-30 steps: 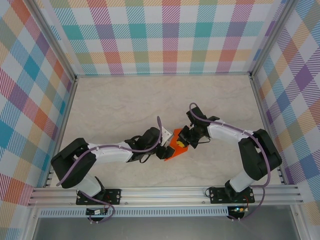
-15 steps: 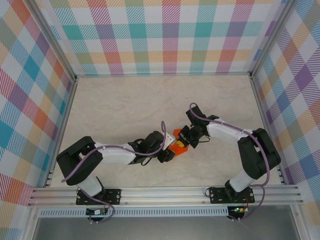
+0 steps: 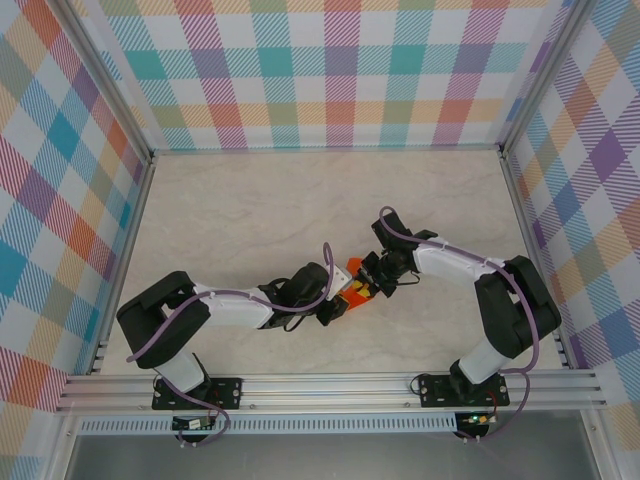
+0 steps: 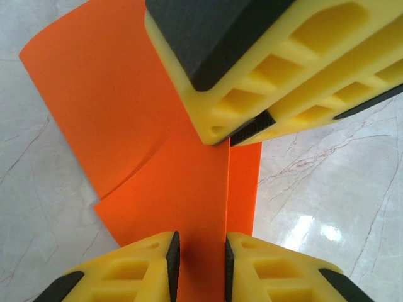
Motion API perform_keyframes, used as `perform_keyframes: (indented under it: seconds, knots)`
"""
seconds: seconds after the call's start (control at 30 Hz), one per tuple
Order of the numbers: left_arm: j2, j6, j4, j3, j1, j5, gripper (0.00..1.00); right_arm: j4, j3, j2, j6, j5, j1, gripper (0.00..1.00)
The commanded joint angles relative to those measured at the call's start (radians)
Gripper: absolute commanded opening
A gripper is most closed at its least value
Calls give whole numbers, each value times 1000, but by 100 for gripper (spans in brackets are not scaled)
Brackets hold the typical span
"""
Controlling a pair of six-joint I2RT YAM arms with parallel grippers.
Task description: Fold a paper plane with a square sheet of paper (pick it up from the middle)
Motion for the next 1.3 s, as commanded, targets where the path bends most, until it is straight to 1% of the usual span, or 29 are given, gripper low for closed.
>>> perform_keyframes:
  seconds: [0.0, 0.07, 0.2, 0.3, 0.4, 0.53, 0.6, 0.67, 0.77, 0.8, 0.93, 1.17, 1.27]
  knots:
    - [6, 10, 27, -13, -16, 9, 25, -47, 29, 2, 17, -18, 7, 16]
    - [8, 8, 28, -13, -16, 14, 26, -48, 29, 4, 19, -20, 7, 13]
    - [10, 5, 29, -10, -16, 20, 30, -45, 32, 12, 17, -24, 7, 6]
    - [13, 1, 27, -4, -17, 24, 33, -43, 35, 17, 17, -30, 8, 5]
    - [23, -2, 25, 3, -16, 25, 33, -43, 39, 18, 16, -33, 7, 5]
    - [34, -7, 30, 10, -16, 27, 31, -42, 40, 17, 14, -39, 7, 6]
    - [36, -6, 30, 12, -16, 26, 28, -36, 38, 14, 17, -43, 8, 7]
    - [35, -6, 30, 12, -16, 26, 24, -42, 40, 12, 13, -39, 7, 11]
    - [39, -17, 32, 6, -17, 33, 21, -54, 41, 5, -3, -27, 4, 25]
    - [40, -24, 33, 2, -16, 36, 20, -54, 41, -1, -14, -25, 4, 28]
    - [42, -60, 52, -20, -16, 44, 18, -72, 44, -23, -53, -25, 3, 38]
    - [38, -149, 80, -46, -16, 61, 16, -41, -9, -86, -74, 6, -2, 57]
    - [35, -195, 108, -64, -16, 64, 16, 1, -43, -126, -88, 19, -7, 61]
